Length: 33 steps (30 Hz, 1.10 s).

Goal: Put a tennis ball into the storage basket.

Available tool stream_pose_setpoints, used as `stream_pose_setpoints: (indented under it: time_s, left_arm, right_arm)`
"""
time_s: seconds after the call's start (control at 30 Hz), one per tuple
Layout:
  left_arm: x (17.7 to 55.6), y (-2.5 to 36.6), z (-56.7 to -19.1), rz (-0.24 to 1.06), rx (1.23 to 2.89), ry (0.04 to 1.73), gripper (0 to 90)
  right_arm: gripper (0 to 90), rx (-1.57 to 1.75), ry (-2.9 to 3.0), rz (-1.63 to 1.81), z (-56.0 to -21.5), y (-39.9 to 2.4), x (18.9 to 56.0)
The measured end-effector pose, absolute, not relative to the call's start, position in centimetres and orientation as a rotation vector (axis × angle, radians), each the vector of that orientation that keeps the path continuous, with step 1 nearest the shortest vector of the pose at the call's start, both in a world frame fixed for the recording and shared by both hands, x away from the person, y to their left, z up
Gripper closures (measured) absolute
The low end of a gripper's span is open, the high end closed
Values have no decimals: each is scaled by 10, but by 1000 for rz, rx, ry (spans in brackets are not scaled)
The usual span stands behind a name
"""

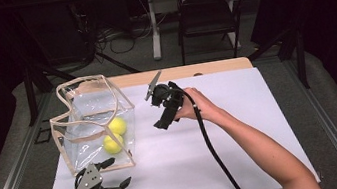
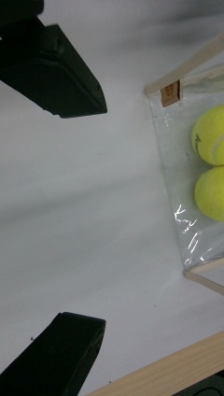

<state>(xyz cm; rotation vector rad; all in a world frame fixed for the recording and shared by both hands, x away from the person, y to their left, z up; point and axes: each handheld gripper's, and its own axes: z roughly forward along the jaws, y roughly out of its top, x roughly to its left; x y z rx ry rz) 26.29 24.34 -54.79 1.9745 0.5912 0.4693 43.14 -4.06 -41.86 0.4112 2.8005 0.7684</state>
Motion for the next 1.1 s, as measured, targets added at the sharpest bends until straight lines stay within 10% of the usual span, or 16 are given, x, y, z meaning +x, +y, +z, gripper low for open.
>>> stream_pose_setpoints:
  time_s: [1.1]
  left_arm:
    - [262, 244, -548, 467, 1983, 593, 158]
  right_arm:
    - [0, 520, 2800, 776, -481, -92, 393]
